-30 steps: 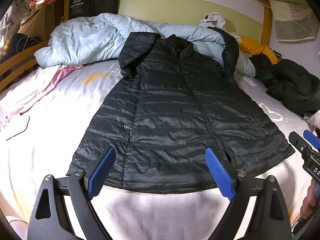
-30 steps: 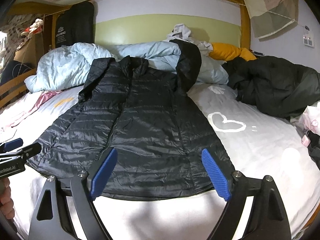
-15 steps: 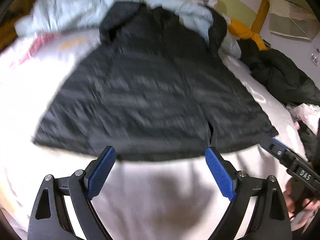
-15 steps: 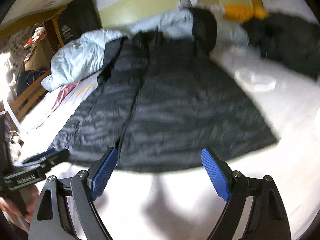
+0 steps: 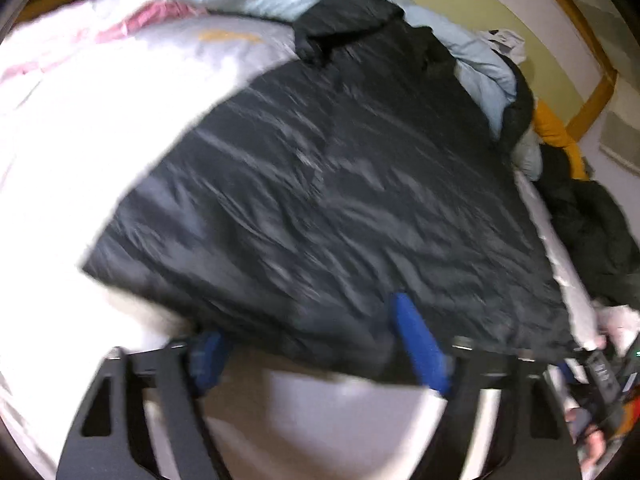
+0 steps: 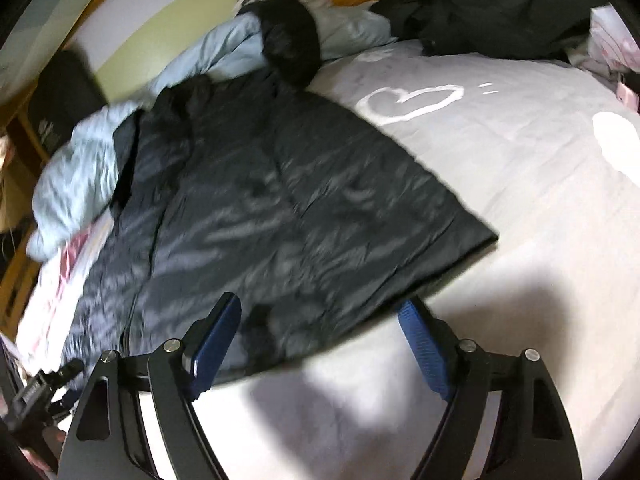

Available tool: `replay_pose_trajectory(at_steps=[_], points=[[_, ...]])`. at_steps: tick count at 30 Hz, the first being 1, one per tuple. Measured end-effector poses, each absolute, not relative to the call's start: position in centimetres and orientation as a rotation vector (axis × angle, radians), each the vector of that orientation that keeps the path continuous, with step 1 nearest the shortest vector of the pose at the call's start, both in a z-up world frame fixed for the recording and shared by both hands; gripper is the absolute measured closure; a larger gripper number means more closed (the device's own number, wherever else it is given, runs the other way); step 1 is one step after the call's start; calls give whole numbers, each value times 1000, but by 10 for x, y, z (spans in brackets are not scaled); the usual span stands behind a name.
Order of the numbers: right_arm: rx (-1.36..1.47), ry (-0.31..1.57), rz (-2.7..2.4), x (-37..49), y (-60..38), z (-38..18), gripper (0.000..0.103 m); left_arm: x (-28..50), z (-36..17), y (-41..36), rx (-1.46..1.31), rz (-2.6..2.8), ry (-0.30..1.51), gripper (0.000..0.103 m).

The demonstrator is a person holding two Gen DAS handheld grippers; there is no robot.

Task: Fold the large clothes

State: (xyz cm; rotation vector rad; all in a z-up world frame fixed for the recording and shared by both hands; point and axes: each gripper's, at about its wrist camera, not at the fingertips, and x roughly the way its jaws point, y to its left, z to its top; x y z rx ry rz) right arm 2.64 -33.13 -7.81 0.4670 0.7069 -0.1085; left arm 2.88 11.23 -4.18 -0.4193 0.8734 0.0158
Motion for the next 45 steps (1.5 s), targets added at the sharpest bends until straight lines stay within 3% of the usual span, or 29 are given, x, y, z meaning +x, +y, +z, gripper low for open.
replay_pose_trajectory(at_steps=[1,2,3,4,7,19,22,26,32,35,37,39,40,42,43,45], points=[[479,697,-117,29,-334,-80,27,30,-44,114,-406,20,859,67],[488,687,-133,33,-337,-84,49,32,-48,118,-415,14,858,86],[488,688,-142,37,-341,-80,66,34,-52,124,-460,-9,864,94],[493,701,-119,41,-342,-83,88,33,-54,128,-512,-36,870,95],[558,707,-45,39,-347,-78,94,20,-42,124,-449,-18,877,96],[362,677,60,-52,-326,-4,95,-62,25,124,-360,-33,855,96],[319,669,60,-34,-323,20,95,-41,53,128,-396,-17,795,93],[252,642,11,16,-321,48,95,26,72,107,-211,74,769,91],[190,774,-17,120,-314,25,95,111,40,94,-67,98,891,85],[151,779,-27,133,-311,3,95,130,14,92,-35,75,921,84],[137,775,-34,138,-309,-10,95,133,1,90,-12,76,906,76],[120,766,-36,139,-308,-16,94,130,-6,89,30,101,871,53],[103,755,-35,140,-306,-15,92,128,-6,87,56,113,850,47],[72,719,-37,138,-304,-9,85,119,3,87,90,134,771,23],[64,699,-38,136,-304,-6,78,112,12,88,103,147,710,17],[62,662,-38,129,-304,4,52,96,29,87,123,157,600,5]])
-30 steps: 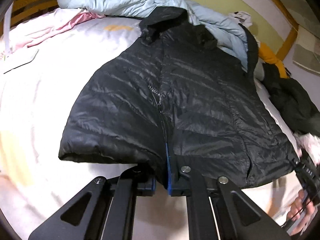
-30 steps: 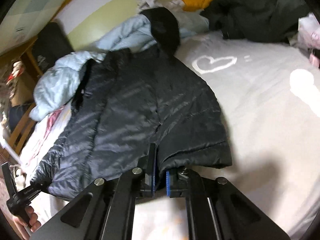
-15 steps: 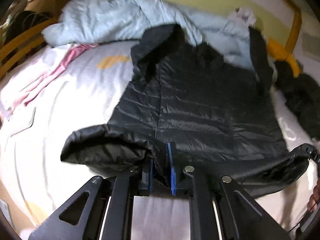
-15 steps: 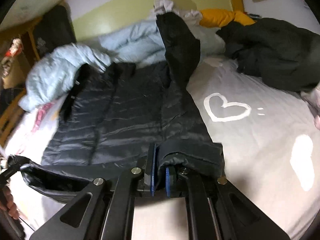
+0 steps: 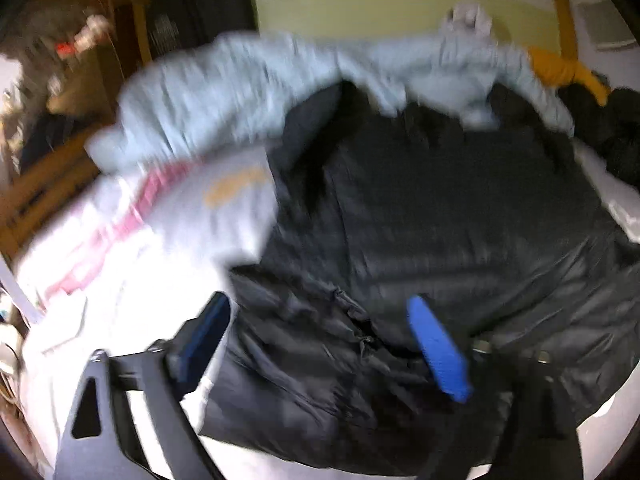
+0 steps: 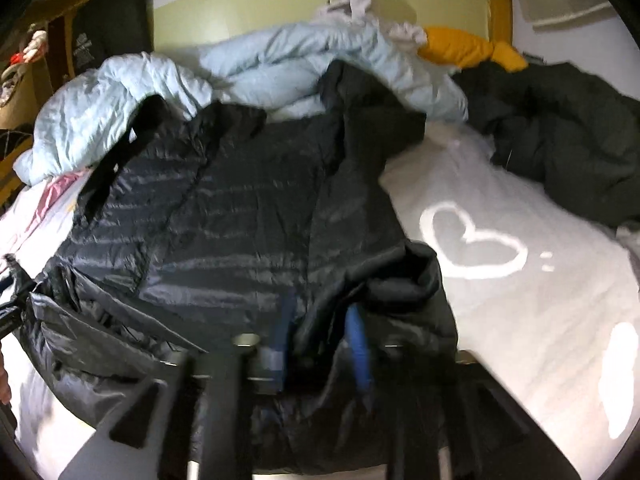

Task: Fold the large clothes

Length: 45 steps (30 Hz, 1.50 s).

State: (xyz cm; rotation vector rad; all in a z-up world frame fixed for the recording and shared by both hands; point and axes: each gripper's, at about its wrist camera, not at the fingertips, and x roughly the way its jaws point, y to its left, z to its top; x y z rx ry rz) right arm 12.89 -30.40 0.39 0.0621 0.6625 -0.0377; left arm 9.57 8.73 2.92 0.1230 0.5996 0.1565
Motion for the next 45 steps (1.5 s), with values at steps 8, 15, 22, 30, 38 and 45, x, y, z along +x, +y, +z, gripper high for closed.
replay_pose_trajectory(at_steps=[8,15,22,30,38,45], points=[[100,525,94,85,-297,48,17,69,56,65,78,-96,580,1],[-15,919,337,107,-244,7,16,95,6,14,171,-216,947,1],[-84,989,201,146,-234,-34,16,140,-27,36,135,-29,990,0],[-35,996,-34,170,-300,-51,16,152,-39,91,100,170,977,0],[-22,1024,-66,169,-315,-48,16,150,-33,116,92,183,968,0],[-9,975,-29,140,-315,-29,16,131,-9,116,54,147,930,0]])
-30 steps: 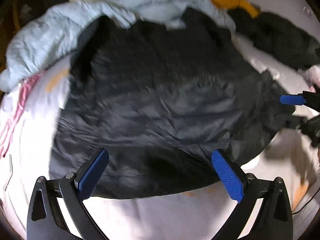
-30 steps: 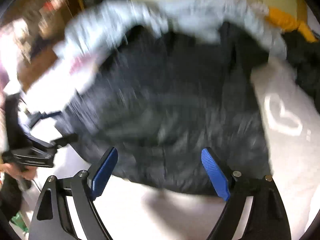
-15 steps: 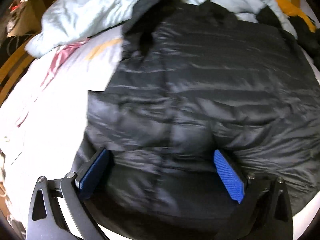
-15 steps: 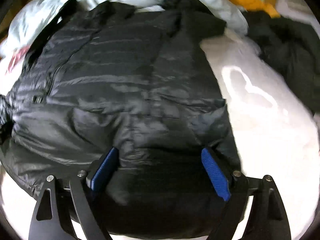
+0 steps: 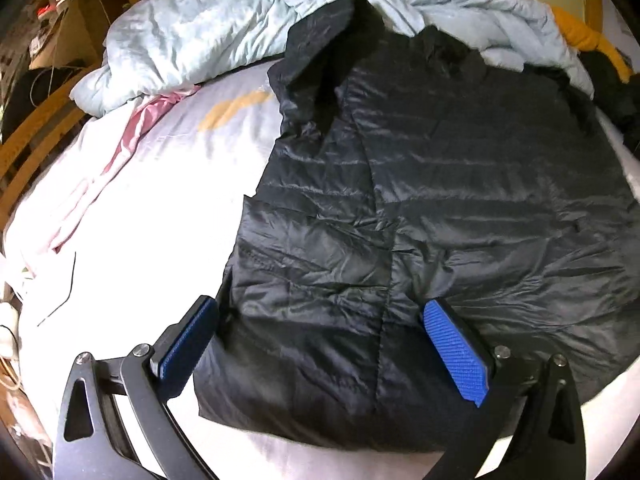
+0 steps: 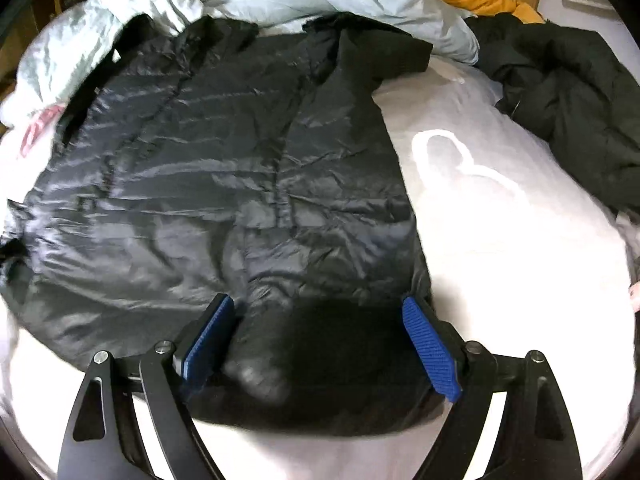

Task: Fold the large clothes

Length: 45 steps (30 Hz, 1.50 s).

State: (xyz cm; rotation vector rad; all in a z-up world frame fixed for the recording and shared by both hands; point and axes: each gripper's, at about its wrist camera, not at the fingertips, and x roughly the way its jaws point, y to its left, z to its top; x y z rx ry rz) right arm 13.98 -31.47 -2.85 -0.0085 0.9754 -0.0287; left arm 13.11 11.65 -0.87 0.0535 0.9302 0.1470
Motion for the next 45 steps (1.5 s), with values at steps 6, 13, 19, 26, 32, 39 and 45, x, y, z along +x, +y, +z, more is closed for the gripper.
replay_pose_trajectory(at_steps=[6,13,19,26,32,39,45], points=[[-26,900,78,109,-291,1,16,104,21,113,-41,47,902,0],[-98,853,238,83,-250,20,16,78,40,88,9,-34,880,0],[-143,886,242,80,-235,4,16,81,29,78,29,-50,908,0],[-221,942,292,80,-223,-10,16,75,25,60,113,-117,933,0],[-344,976,277,75,-210,-29,16,69,5,34,234,-170,987,0],[-387,928,202,82,-216,-36,16,77,-19,31,244,-163,1057,0],[-431,918,195,86,-219,-41,16,77,-41,21,361,-158,1080,0]])
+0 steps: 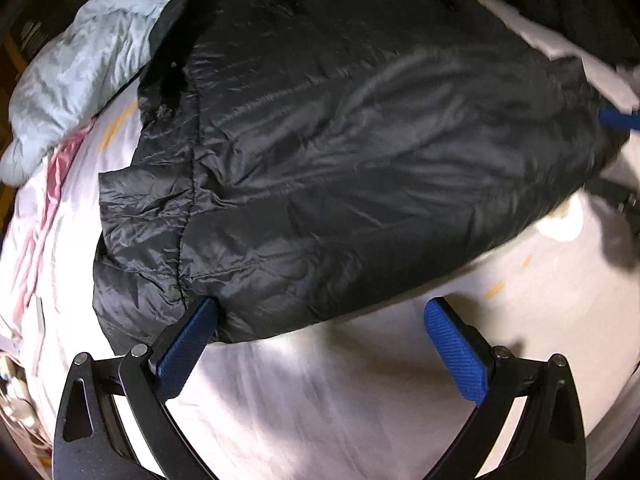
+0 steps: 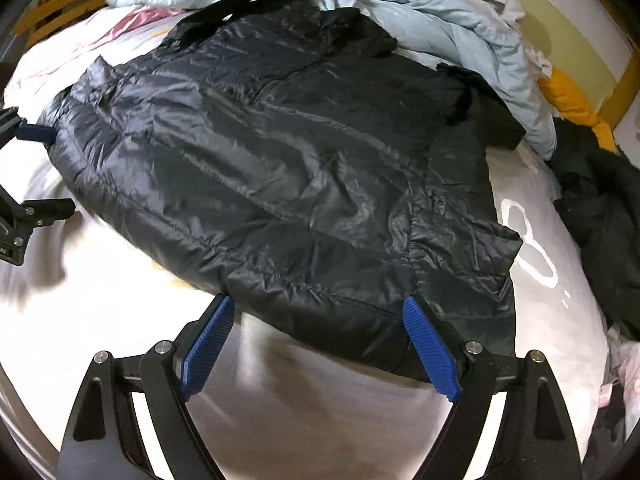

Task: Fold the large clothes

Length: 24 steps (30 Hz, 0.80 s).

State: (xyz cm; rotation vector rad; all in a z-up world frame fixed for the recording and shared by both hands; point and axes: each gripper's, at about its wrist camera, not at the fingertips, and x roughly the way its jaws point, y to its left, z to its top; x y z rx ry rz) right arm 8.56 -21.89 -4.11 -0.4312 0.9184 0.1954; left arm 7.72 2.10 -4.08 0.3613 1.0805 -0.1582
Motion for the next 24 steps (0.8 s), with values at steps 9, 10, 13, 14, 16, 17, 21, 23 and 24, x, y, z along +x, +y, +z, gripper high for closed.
replay_pose_trajectory(at_steps=[9,10,13,14,16,17,21,23,24], points=[[-511,859,95,94,-221,-55,19,87,-43,34,394,-72,996,0],[-498,856,63,98,-227,-56,19,91,-44,40,421,-9,958,0],[-373,890,17,110,-252,-55,26,104,-47,64,366,68,945,9],[-326,898,25,110,-259,-52,41,106,-46,74,298,44,962,24],[-328,887,15,105,-261,-48,61,102,-42,86,221,21,979,62],[-334,883,15,102,-261,-46,70,97,-40,87,221,13,985,75],[-314,901,29,79,-260,-44,77,61,-32,84,226,1,997,81],[-306,918,36,66,-262,-39,77,40,-29,81,223,-14,1006,81],[-301,929,42,57,-263,-36,77,28,-28,81,229,-28,1011,81]])
